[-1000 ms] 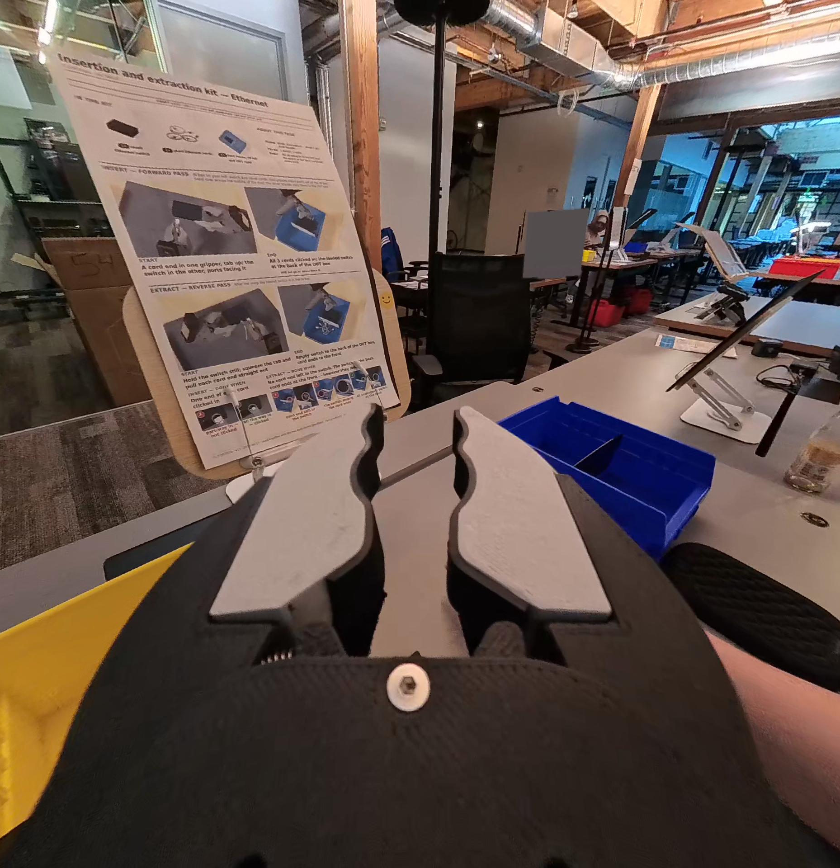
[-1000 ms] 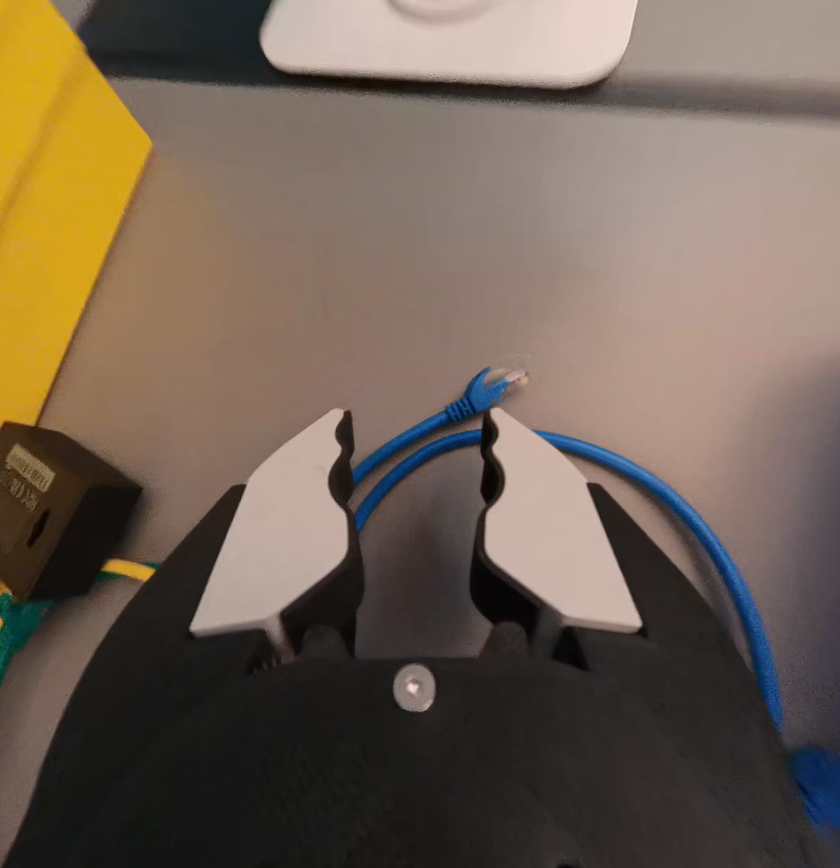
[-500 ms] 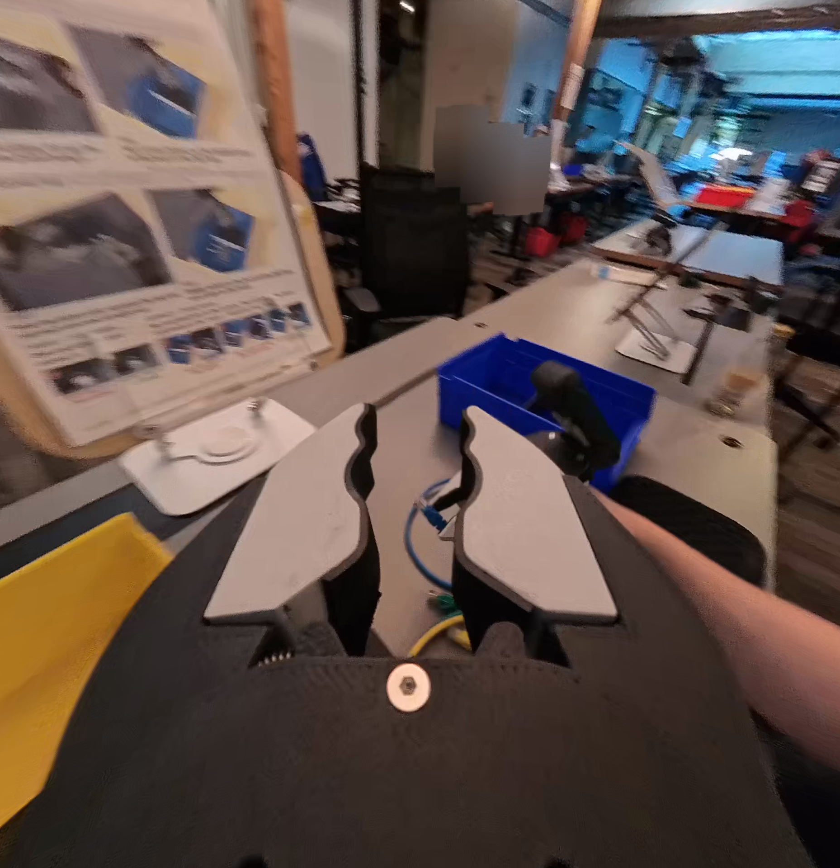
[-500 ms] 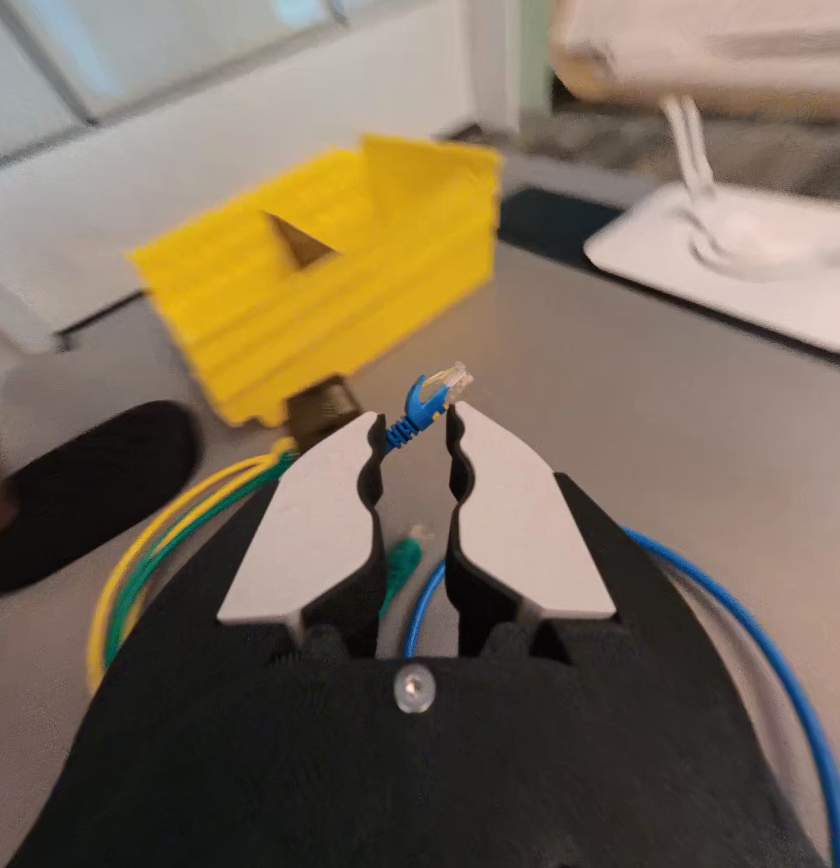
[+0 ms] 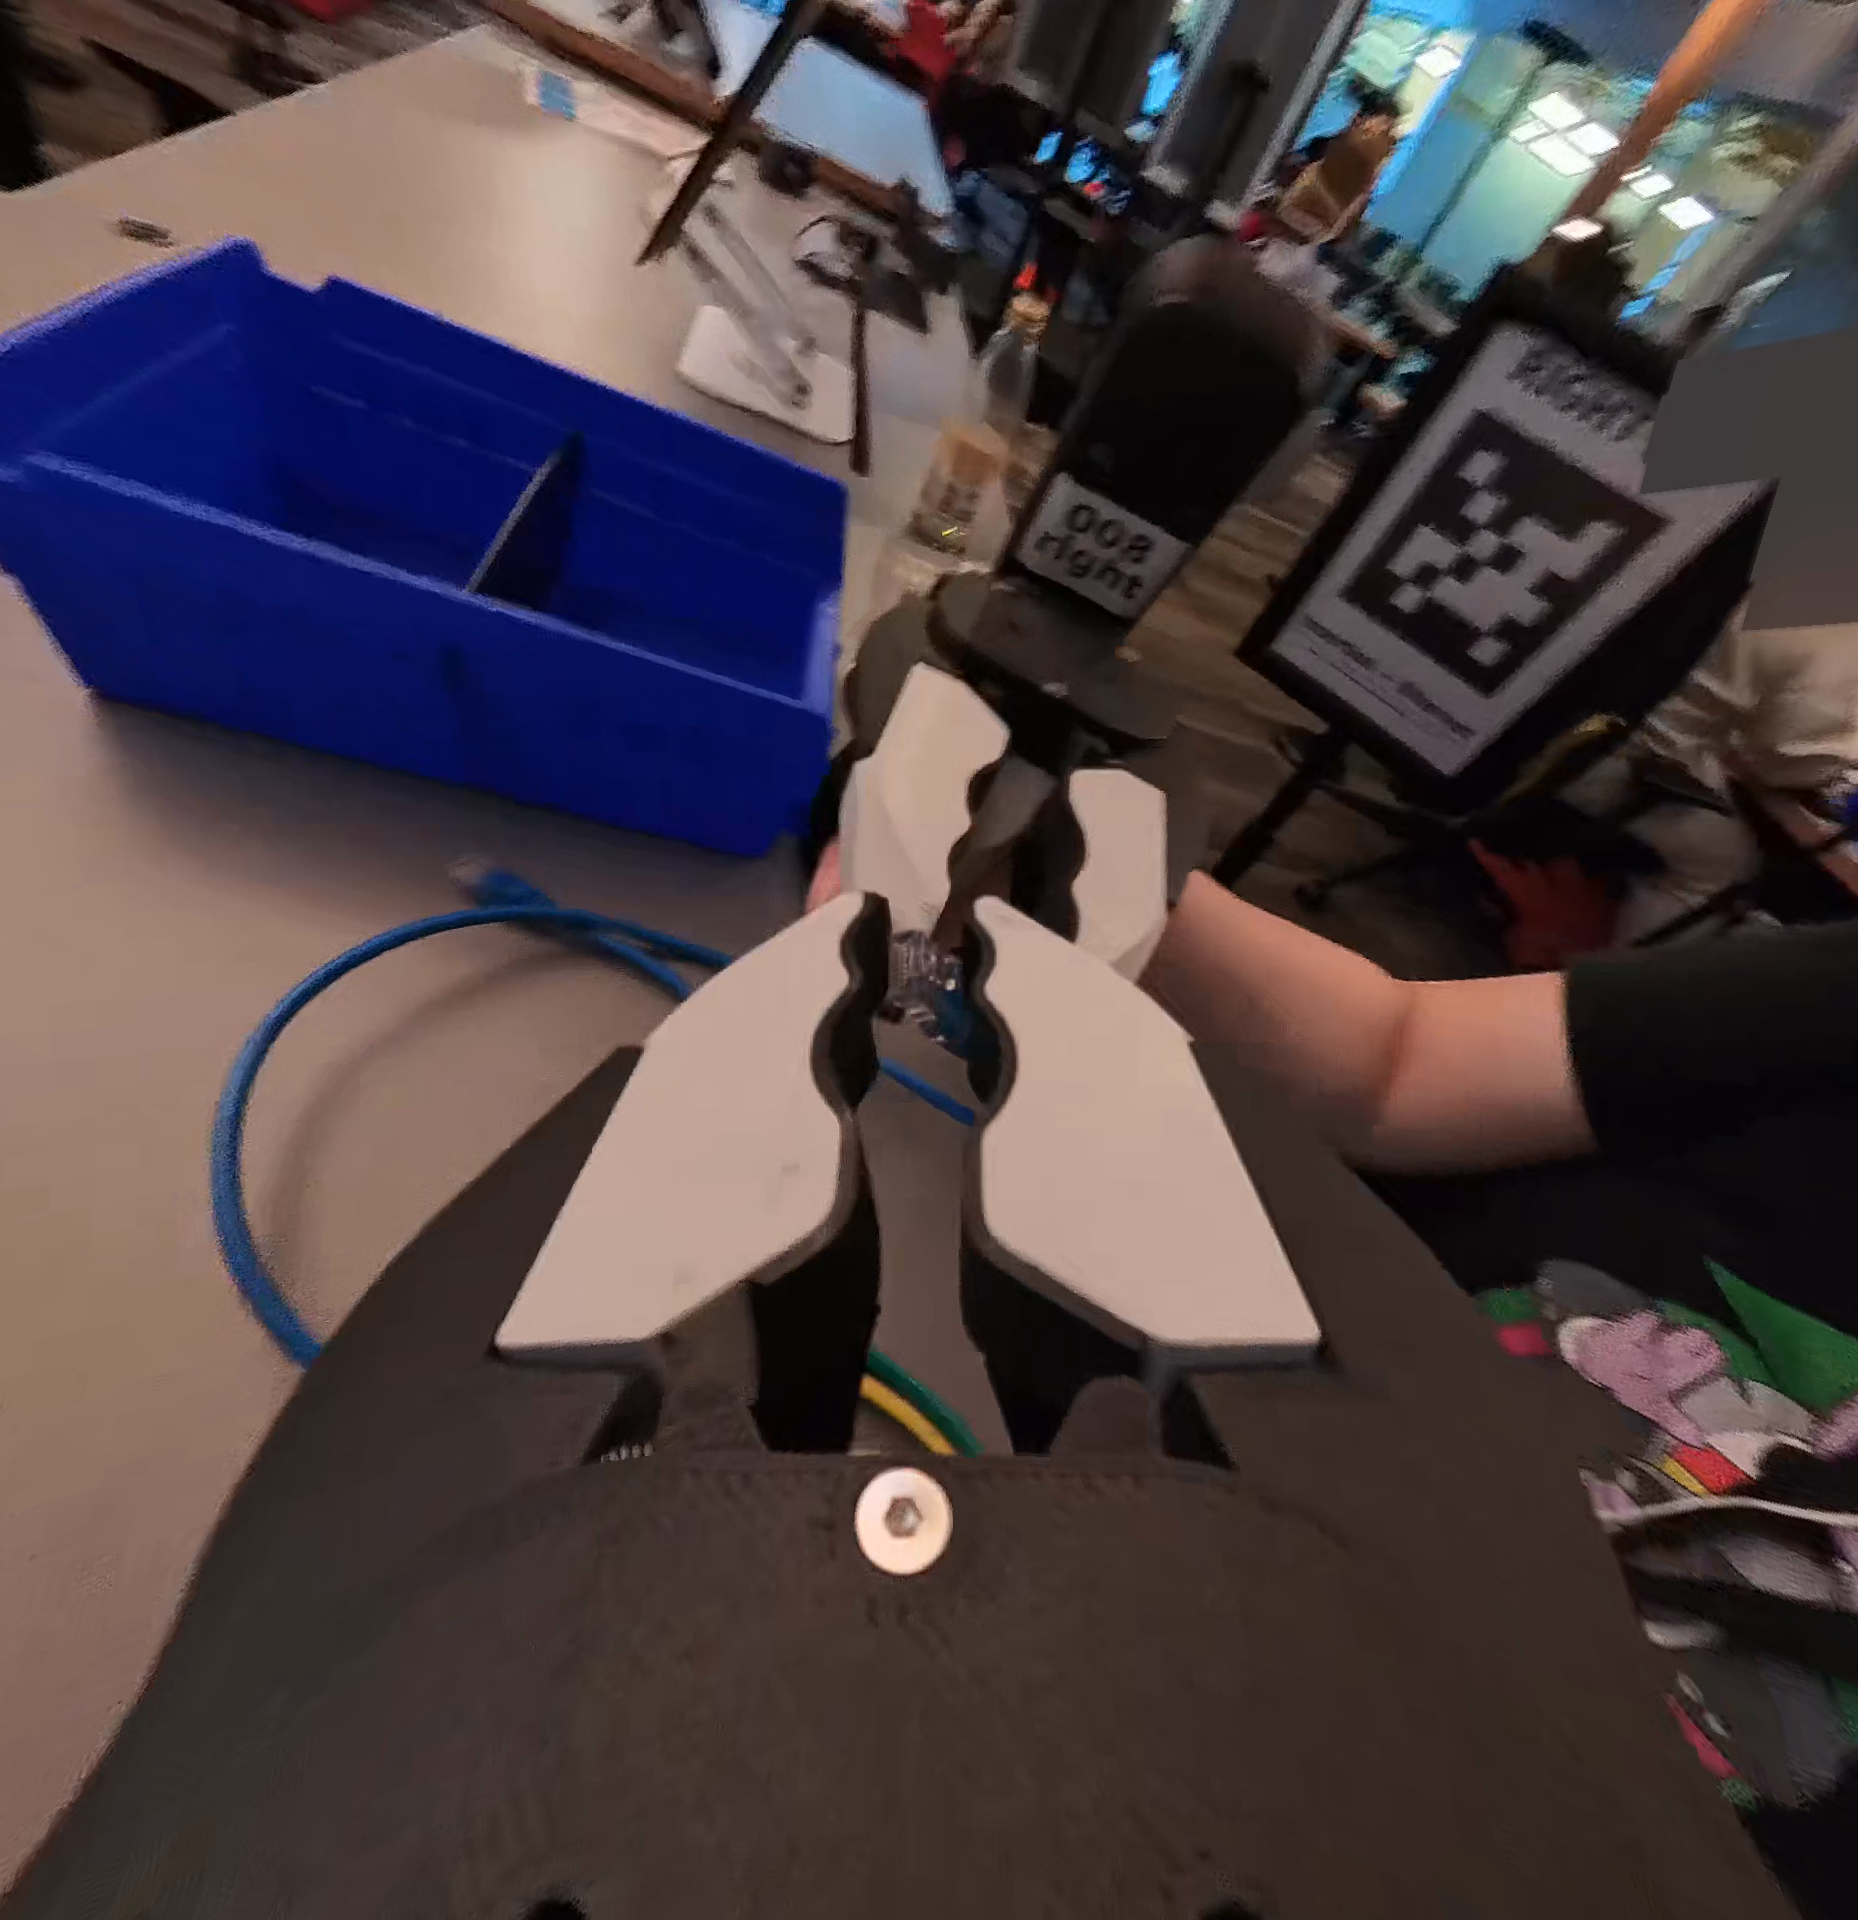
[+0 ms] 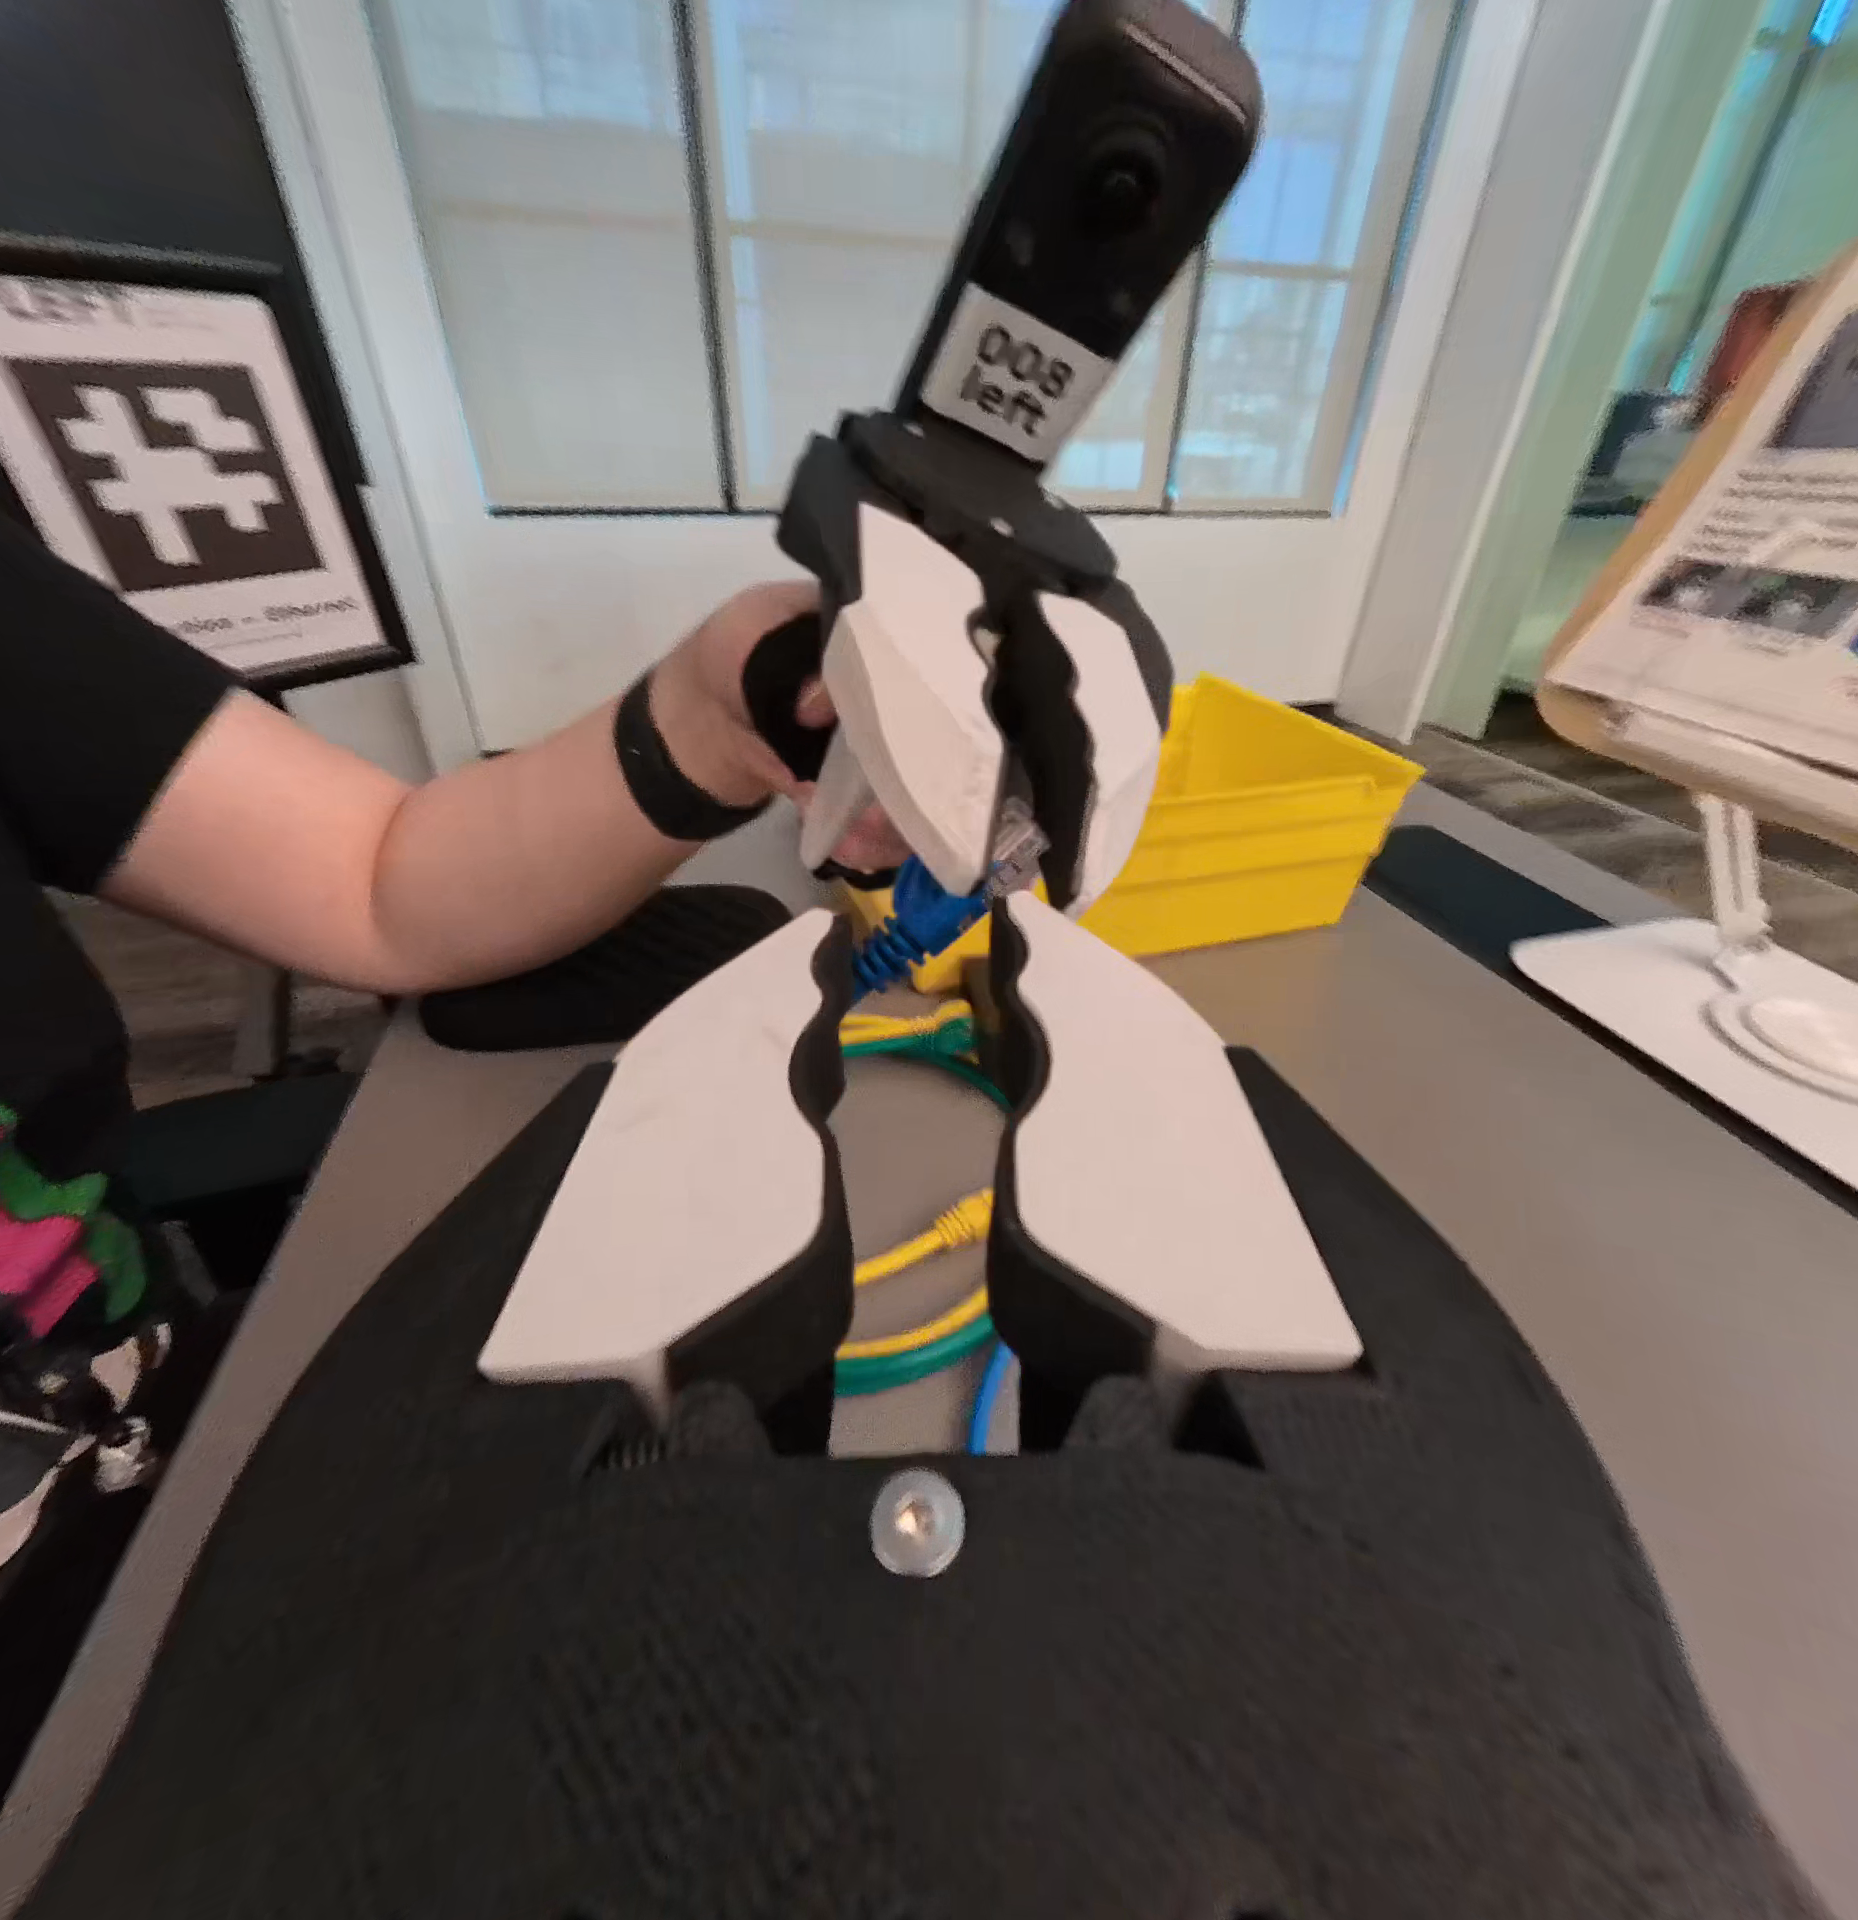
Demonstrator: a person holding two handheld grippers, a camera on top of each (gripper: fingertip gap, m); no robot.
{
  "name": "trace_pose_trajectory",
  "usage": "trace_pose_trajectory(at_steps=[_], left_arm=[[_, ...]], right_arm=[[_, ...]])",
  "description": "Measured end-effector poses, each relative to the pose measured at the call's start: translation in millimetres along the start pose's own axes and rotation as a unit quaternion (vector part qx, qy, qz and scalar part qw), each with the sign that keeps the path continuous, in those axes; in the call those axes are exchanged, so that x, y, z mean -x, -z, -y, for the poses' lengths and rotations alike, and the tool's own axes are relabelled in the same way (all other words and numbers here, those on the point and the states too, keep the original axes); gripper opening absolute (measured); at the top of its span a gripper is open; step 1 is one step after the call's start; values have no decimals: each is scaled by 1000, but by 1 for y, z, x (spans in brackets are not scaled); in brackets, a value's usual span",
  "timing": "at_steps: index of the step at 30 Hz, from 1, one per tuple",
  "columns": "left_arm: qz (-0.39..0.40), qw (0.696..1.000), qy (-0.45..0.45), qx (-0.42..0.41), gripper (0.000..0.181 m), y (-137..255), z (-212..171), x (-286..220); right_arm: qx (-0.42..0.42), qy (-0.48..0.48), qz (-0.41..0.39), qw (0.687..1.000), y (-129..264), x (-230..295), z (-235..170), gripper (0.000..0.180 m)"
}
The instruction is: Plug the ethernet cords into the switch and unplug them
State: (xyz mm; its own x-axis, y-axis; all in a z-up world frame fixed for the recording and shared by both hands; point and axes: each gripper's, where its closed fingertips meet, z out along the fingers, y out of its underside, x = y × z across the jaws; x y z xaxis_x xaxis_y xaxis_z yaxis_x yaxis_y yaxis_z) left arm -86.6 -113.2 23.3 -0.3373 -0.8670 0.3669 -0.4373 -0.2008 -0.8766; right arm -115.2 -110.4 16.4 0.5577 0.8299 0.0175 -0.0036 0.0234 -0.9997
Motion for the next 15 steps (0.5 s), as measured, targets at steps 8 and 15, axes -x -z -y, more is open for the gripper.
trace_pose_trajectory(at_steps=[8,15], left_arm=[[92,994,56,-37,8,10,10,31],[27,996,-25,-76,16,14,30,-5]], right_arm=[[-17,-95,-188,977,17,-37,-14,46],[98,44,-237,965,3,-17,-20,5]])
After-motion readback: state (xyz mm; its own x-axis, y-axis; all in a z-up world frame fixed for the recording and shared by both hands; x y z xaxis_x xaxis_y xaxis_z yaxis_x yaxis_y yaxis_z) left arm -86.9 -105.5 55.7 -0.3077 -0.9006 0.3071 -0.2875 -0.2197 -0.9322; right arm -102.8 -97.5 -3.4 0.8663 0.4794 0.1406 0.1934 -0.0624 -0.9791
